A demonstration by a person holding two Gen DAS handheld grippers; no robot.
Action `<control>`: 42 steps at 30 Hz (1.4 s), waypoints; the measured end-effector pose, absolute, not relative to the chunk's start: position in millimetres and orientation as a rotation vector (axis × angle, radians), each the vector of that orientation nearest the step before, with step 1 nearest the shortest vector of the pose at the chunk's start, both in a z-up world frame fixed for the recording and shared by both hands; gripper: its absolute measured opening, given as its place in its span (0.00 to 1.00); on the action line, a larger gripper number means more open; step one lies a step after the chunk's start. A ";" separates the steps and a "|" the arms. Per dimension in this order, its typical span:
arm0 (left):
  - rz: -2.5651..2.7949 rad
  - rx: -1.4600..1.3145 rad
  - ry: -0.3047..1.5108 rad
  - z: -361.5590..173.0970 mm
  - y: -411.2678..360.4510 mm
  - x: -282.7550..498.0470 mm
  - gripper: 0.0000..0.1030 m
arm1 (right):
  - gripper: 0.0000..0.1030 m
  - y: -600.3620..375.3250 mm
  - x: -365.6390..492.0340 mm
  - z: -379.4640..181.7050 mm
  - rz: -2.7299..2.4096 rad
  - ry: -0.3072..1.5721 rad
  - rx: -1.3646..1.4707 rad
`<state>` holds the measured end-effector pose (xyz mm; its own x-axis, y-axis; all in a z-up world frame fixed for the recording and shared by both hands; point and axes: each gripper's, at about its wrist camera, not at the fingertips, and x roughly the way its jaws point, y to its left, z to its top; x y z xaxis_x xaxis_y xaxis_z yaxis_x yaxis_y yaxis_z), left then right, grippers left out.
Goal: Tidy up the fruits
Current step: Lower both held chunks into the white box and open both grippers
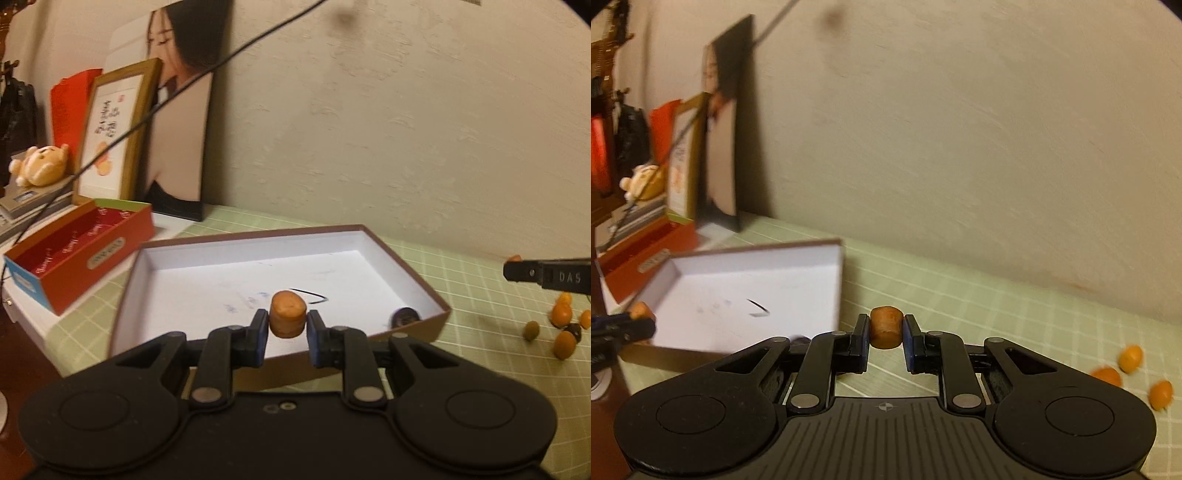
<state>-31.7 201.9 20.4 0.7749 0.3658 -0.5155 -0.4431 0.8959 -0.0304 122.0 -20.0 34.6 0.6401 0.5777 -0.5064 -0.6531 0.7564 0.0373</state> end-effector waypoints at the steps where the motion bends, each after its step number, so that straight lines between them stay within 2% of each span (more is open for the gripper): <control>1: 0.448 -0.154 0.524 20.7 205.3 -33.3 0.12 | 0.18 -13.9 119.0 36.4 0.718 0.517 -0.156; 15: 0.580 -0.170 0.500 24.1 252.8 -60.6 0.12 | 0.18 46.0 102.5 32.1 0.811 0.499 -0.186; 33: 0.620 -0.199 0.505 16.9 261.4 -53.1 0.12 | 0.18 77.4 108.2 8.7 0.853 0.547 -0.191; 34: 0.622 -0.203 0.505 16.1 262.5 -52.4 0.13 | 0.18 77.2 109.1 8.5 0.854 0.546 -0.191; 35: 0.625 -0.212 0.501 15.0 264.2 -52.3 0.21 | 0.19 77.1 109.4 7.9 0.854 0.542 -0.192; 36: 0.644 -0.211 0.495 14.2 264.4 -52.1 0.49 | 0.25 77.9 110.3 6.9 0.850 0.537 -0.196; 37: 0.674 -0.200 0.479 14.3 263.5 -52.7 0.68 | 0.71 80.4 111.2 4.7 0.833 0.538 -0.213; 38: 0.700 -0.185 0.458 15.2 262.1 -54.1 0.95 | 0.98 80.1 111.4 2.7 0.811 0.525 -0.214; 42: 0.698 -0.169 0.449 17.5 260.3 -55.5 0.93 | 1.00 76.3 116.8 0.3 0.821 0.496 -0.172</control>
